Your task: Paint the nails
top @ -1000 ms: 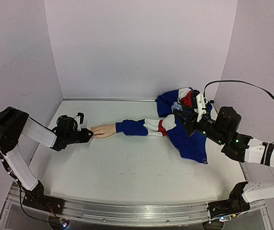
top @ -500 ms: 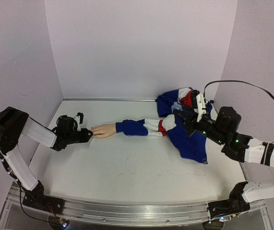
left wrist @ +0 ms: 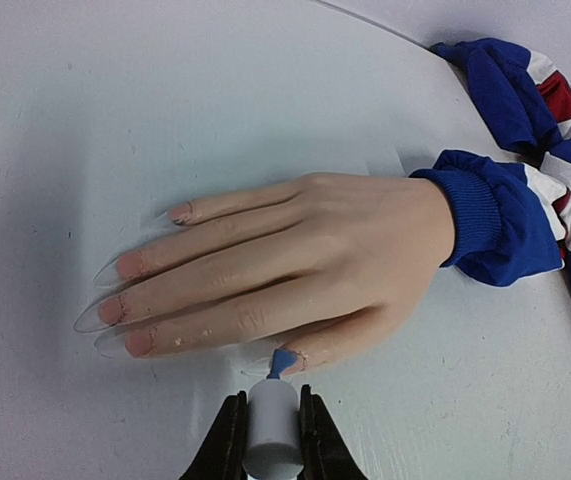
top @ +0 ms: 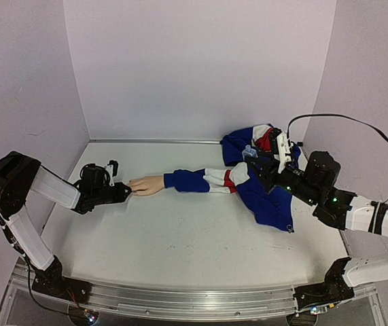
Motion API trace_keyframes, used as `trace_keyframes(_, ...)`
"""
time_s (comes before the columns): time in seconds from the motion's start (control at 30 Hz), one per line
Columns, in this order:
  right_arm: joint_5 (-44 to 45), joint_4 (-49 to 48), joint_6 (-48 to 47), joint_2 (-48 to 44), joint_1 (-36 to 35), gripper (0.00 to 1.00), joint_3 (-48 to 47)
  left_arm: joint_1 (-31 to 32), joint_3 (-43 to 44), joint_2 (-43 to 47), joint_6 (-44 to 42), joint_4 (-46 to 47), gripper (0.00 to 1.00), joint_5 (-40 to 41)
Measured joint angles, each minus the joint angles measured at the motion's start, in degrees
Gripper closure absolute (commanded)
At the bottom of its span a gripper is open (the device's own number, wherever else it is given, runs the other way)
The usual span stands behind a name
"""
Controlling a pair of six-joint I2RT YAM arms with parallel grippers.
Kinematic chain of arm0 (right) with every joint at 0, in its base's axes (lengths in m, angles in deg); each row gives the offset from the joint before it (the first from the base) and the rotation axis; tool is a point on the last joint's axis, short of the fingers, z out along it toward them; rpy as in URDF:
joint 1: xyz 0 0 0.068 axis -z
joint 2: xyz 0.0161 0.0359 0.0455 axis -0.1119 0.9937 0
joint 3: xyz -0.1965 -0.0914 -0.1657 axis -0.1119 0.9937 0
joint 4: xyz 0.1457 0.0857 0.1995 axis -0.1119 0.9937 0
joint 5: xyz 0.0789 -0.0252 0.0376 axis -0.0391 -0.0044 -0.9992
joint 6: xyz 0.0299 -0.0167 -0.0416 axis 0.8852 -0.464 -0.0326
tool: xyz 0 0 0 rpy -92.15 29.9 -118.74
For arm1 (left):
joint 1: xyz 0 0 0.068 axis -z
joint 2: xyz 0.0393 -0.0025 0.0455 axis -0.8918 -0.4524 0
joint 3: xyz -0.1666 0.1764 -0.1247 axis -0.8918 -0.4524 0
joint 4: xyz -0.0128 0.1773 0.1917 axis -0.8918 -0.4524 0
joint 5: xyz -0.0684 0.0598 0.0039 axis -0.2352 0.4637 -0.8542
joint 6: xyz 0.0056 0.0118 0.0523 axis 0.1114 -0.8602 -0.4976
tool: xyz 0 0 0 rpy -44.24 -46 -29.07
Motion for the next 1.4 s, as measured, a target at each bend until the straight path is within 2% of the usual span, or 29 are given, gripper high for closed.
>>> trace_keyframes(1.4,0.0,-0.6,0.0,0.5,0.0,1.0,0.0,0.0,1.0,-0.8,1.3,-3.2,1.0,3.0)
